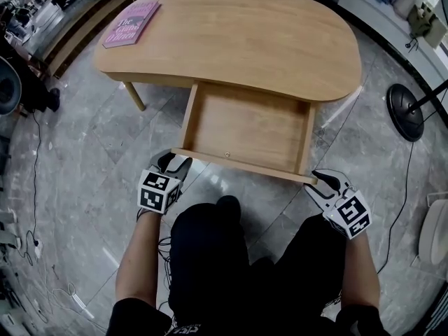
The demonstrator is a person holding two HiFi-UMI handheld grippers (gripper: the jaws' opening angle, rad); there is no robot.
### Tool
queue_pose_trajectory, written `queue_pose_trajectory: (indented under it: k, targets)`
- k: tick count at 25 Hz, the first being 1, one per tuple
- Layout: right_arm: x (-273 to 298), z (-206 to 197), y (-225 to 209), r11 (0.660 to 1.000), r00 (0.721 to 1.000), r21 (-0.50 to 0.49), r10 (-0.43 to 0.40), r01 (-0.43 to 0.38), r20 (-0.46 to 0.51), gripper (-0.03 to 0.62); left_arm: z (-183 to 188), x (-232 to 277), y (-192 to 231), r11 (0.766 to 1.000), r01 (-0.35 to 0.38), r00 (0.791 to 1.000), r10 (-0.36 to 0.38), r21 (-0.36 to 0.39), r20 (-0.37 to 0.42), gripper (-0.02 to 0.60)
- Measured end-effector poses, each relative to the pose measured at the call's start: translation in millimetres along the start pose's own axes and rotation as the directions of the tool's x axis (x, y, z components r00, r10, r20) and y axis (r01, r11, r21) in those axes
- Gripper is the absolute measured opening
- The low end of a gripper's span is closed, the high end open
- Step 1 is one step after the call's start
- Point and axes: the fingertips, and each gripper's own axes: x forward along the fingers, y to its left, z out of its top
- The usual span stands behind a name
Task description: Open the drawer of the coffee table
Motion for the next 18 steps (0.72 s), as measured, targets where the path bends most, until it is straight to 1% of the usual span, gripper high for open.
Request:
queue_pose_trajectory:
  k: [2, 4, 6, 11, 14, 18]
  targets:
    - [-1, 6, 3, 0.998, 1.000, -0.056, 0.006, -0.007, -0.012, 0.150, 2, -1, -1, 0.999, -0.002, 1.000, 0.002, 0.045, -0.013, 0.195]
    - [-1, 8, 6, 0.993, 0.999, -0.112, 0.017, -0.021, -0.036, 0.132, 3, -1, -2, 0.996, 0.004, 1.000, -0.001, 0.090, -0.031, 0.198]
    - [0, 8, 8, 0.989, 0.998, -0.144, 0.034, -0.041, -0.052, 0.119, 4, -2, -3, 0.993, 0.014, 0.999, -0.008, 0.115, -0.046, 0.198]
    - [1, 8, 10, 0.982, 0.996, -0.175, 0.054, -0.066, -0.074, 0.106, 5, -3, -3, 0.997, 0.034, 0.998, -0.030, 0.071, -0.056, 0.190]
    - [3, 4, 19, 0.978, 0.993, -0.188, 0.078, -0.093, -0.086, 0.100, -2, -5, -3, 0.997, 0.045, 0.997, -0.041, 0.060, -0.072, 0.190]
    - [4, 2, 20, 0.984, 0.995, -0.155, 0.080, -0.088, -0.062, 0.103, -6, -4, -4, 0.998, 0.044, 0.996, -0.040, 0.047, -0.079, 0.191]
